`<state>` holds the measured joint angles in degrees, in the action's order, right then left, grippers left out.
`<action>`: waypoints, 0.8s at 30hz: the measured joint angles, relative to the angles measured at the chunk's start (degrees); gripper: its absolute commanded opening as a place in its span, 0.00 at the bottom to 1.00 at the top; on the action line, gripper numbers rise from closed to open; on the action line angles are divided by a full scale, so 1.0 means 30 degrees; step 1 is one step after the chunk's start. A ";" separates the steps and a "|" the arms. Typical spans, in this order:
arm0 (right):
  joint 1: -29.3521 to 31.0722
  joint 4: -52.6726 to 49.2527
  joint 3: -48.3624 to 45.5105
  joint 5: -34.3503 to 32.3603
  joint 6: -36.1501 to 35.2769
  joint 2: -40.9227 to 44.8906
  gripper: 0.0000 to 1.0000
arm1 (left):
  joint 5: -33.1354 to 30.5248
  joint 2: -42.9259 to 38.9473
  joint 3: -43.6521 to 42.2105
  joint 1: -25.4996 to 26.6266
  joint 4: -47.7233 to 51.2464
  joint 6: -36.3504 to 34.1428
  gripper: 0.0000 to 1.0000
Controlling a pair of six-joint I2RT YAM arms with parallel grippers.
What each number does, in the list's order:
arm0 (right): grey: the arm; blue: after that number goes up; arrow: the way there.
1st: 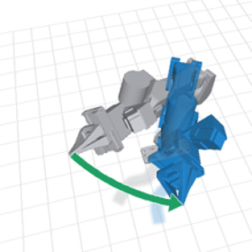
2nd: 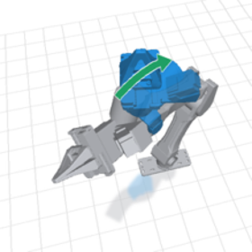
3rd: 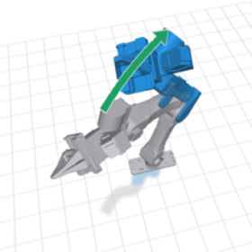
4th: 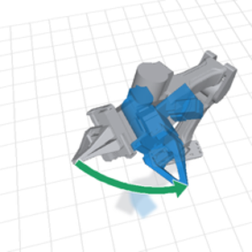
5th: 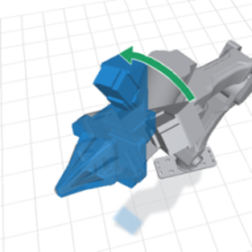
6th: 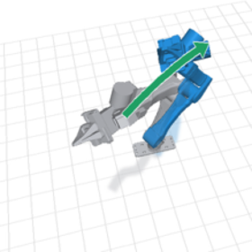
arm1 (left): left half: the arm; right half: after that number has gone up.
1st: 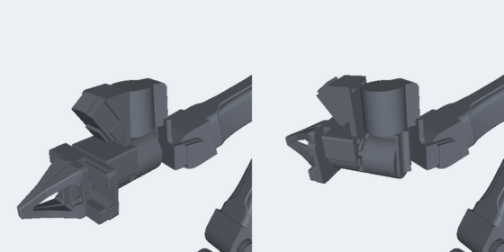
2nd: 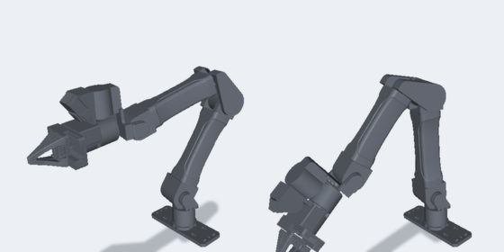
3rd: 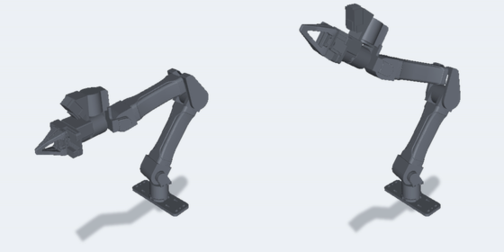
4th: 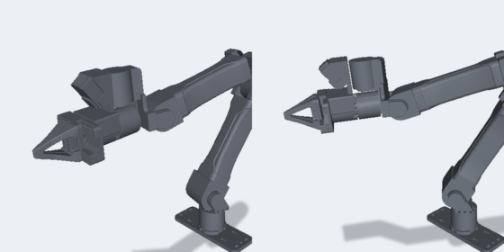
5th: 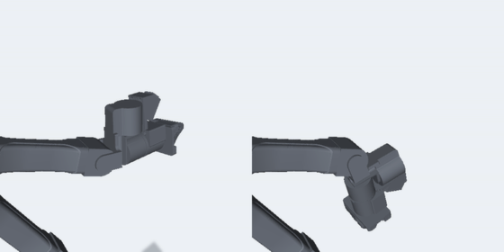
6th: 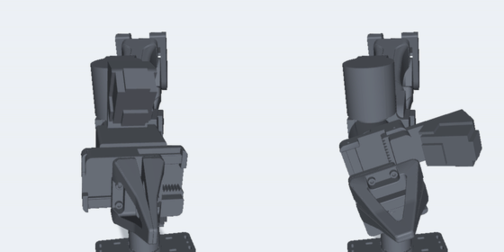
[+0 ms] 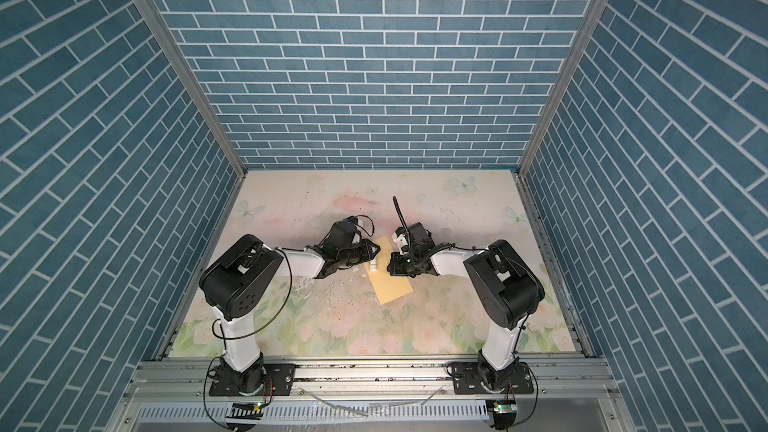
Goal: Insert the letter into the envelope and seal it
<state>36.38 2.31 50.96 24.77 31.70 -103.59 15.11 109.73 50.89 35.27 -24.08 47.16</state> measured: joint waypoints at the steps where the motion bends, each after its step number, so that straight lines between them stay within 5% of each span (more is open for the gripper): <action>1: 0.0000 0.0022 0.0248 0.0073 0.0000 -0.0211 0.00 | 0.0000 0.0000 0.0000 0.0000 0.0000 0.0000 0.00; 24: -0.1005 -0.0146 0.3825 0.0692 0.0306 -0.3045 0.00 | 0.0015 0.0000 -0.0015 -0.0044 -0.0051 0.0022 0.00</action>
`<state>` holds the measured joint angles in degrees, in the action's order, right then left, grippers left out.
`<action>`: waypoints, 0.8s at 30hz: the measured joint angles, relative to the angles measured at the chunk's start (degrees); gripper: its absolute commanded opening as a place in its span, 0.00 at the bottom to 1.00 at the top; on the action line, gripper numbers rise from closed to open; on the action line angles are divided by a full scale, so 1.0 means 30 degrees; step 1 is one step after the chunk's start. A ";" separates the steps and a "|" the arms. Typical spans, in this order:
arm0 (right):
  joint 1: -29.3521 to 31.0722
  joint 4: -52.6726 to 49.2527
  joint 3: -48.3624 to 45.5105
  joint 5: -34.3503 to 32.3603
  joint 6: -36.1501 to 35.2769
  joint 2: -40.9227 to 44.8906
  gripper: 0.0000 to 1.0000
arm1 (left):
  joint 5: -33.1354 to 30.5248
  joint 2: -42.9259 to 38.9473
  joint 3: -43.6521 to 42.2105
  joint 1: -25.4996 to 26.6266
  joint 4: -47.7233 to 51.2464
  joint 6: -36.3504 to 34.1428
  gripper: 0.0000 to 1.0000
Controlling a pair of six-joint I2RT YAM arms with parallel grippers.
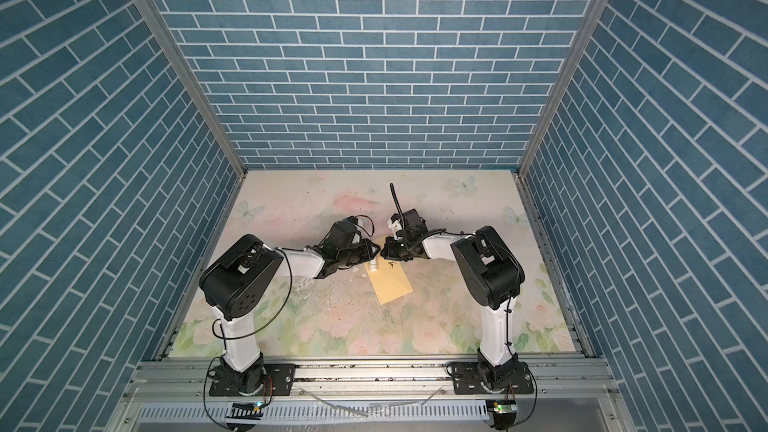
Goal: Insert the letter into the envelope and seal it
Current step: 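Lift both grippers off the yellow envelope, left gripper raising the glue stick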
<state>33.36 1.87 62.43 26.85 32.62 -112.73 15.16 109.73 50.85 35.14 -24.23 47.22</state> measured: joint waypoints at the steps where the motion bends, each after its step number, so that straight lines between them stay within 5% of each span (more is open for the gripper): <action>1: -0.0051 -0.0036 0.0036 -0.0029 0.0000 -0.0007 0.00 | -0.0007 0.0000 0.0000 0.0000 -0.0007 0.0007 0.00; 12: -0.0233 0.0510 -0.0364 -0.0022 -0.0022 0.0124 0.00 | -0.0007 0.0000 -0.0015 -0.0007 -0.0022 0.0036 0.00; 24: 0.0299 0.1107 -0.4546 -0.0488 -0.0022 0.3264 0.00 | -0.0007 0.0000 -0.0015 -0.0022 -0.0007 0.0036 0.00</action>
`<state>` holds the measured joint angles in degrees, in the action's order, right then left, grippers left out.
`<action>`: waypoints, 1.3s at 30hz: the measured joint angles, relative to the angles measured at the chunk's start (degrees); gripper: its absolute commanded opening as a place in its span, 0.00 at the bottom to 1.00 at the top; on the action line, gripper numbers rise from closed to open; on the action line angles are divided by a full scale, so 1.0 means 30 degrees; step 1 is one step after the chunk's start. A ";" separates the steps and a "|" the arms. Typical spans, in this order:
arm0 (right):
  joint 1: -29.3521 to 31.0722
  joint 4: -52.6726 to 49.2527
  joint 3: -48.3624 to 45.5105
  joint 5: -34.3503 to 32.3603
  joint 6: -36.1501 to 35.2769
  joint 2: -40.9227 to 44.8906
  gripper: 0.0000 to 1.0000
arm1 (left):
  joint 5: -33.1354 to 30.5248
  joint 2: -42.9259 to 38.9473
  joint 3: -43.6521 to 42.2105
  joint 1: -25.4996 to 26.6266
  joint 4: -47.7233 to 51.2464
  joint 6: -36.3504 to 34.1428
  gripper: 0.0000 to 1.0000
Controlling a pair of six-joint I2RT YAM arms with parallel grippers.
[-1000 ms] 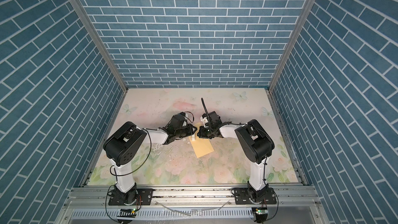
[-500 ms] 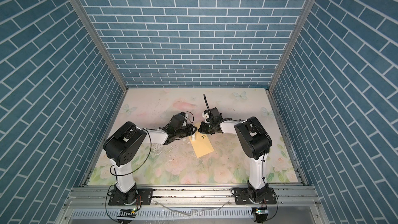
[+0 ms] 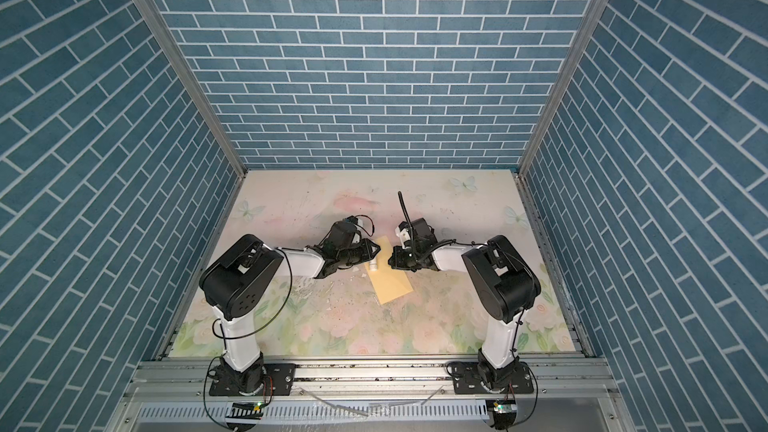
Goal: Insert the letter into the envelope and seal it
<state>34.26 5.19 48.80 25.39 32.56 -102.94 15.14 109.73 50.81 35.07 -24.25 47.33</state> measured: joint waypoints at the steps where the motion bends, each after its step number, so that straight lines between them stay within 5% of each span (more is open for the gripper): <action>1: 0.0095 0.0007 -0.0408 -0.0080 0.0000 0.0321 0.00 | 0.0000 0.0000 0.0000 0.0000 0.0007 0.0000 0.00; 14: 0.0619 -0.0204 -0.1734 -0.0882 0.0044 0.1807 0.00 | 0.0036 -0.0117 0.0000 -0.0044 0.0138 -0.0007 0.00; 22: 0.0707 -0.1435 -0.1472 -0.2732 -0.0568 0.4626 0.30 | -0.0095 -0.2667 -0.0087 -0.0219 0.2171 -0.0379 0.00; 24: 0.0699 -0.0809 -0.1588 -0.3096 -0.0750 0.6477 0.32 | -0.0044 -0.3963 -0.0087 -0.0233 0.2331 -0.0495 0.00; 26: 0.0692 0.0270 -0.1851 -0.3330 -0.0911 0.8510 0.49 | 0.0051 -0.5289 -0.0087 -0.0240 0.2339 -0.0561 0.00; 31: 0.0685 0.3060 -0.3075 -0.3198 -0.0823 1.1482 0.64 | 0.0204 -0.7978 -0.0087 -0.0270 0.2324 -0.0554 0.00; 39: 0.0692 0.8415 -0.5246 -0.1071 0.1690 1.1584 0.75 | 0.0044 -1.0520 -0.0656 -0.0277 0.1705 0.0393 0.00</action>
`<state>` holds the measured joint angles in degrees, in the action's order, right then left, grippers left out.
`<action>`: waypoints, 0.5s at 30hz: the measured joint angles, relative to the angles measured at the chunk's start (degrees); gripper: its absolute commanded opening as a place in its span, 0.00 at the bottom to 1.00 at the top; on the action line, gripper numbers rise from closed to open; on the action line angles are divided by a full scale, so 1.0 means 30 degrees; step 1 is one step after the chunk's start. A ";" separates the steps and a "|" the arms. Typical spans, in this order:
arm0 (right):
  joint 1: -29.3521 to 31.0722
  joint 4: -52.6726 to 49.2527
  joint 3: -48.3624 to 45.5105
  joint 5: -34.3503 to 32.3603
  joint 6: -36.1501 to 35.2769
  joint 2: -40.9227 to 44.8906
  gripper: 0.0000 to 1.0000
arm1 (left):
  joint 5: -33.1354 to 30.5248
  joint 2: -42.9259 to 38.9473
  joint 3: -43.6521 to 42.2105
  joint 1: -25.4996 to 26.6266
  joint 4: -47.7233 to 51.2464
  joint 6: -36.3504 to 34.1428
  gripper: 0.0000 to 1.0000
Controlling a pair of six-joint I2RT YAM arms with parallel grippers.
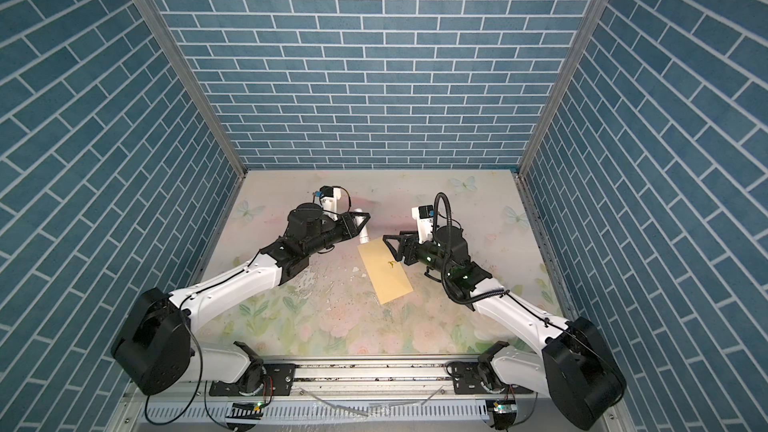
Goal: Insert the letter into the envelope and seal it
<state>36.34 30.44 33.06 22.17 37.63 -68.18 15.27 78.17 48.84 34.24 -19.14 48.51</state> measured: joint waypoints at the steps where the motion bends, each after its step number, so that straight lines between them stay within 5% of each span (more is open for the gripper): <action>1: 0.0007 0.1035 -0.0160 0.0393 0.0517 -0.0321 0.75 | -0.0051 -0.0189 -0.0175 0.0000 -0.0175 0.0204 0.00; 7: 0.0481 0.5960 -0.0328 0.2142 0.2769 -0.2754 0.73 | -0.0240 -0.0525 -0.1049 -0.0095 -0.1188 0.1392 0.00; 15: 0.1144 0.8043 -0.0219 0.2922 0.3738 -0.4371 0.62 | -0.0233 -0.0525 -0.1515 -0.0124 -0.2302 0.2426 0.00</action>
<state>39.77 54.57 32.40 30.94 48.84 -81.30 14.57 76.60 44.29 33.87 -26.04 55.79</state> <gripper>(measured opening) 0.638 0.276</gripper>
